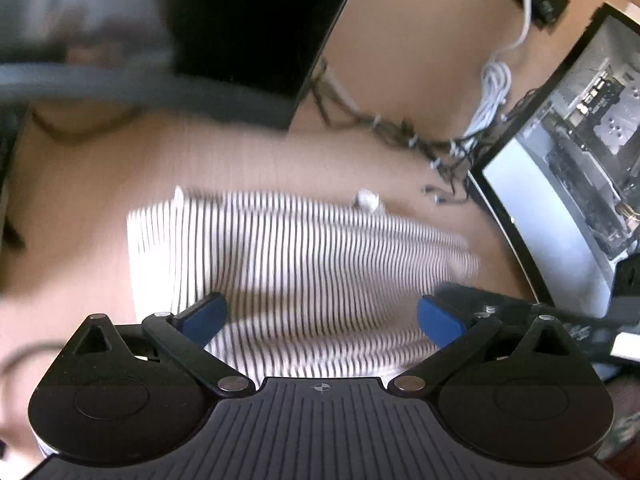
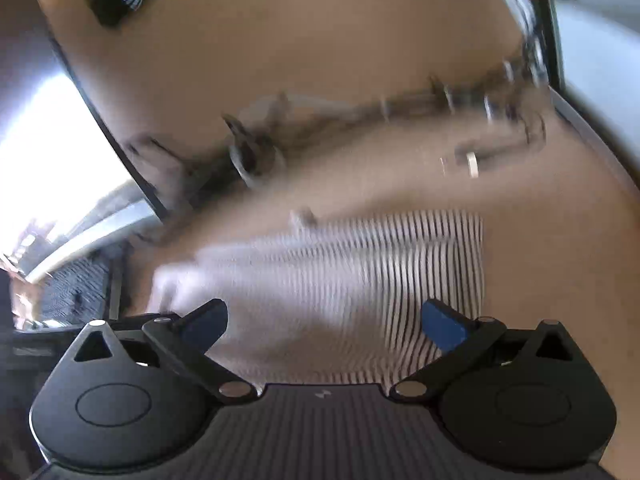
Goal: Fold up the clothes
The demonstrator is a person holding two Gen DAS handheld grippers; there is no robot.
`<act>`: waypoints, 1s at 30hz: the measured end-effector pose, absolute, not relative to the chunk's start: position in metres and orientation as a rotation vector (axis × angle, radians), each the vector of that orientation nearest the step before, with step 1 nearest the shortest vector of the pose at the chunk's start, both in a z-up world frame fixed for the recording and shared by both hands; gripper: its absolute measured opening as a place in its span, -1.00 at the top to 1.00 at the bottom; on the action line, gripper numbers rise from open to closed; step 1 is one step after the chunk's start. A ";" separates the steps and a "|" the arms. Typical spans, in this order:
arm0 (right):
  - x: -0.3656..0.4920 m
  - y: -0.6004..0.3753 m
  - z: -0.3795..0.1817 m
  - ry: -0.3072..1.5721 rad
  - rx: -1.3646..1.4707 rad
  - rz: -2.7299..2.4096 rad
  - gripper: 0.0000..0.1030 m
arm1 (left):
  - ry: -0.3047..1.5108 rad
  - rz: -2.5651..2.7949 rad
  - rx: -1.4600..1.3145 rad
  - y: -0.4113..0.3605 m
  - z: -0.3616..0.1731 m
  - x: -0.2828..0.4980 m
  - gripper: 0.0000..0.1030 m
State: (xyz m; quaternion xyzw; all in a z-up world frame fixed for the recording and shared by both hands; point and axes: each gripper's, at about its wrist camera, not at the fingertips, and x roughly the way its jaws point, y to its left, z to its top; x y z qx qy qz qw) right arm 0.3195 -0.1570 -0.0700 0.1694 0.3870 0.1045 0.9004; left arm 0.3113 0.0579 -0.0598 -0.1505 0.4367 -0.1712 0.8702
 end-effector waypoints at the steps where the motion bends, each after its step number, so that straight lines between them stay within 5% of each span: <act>1: 0.316 -0.150 -0.071 0.789 0.305 0.209 -1.00 | 0.916 -0.360 -0.307 0.057 -0.061 0.311 -1.00; 15: 0.314 -0.173 -0.055 0.773 0.297 0.256 -0.97 | 0.876 -0.363 -0.353 0.068 -0.044 0.304 -1.00; 18: 0.308 -0.174 -0.037 0.701 0.205 0.223 -0.80 | 0.812 -0.357 -0.309 0.067 -0.031 0.306 -1.00; 22: 0.322 -0.169 -0.041 0.718 0.155 0.222 -0.23 | 0.878 -0.271 -0.278 0.068 -0.050 0.326 -1.00; 30: 0.341 -0.153 -0.047 0.759 0.035 0.282 -0.08 | 0.903 -0.102 -0.143 0.069 -0.042 0.316 -1.00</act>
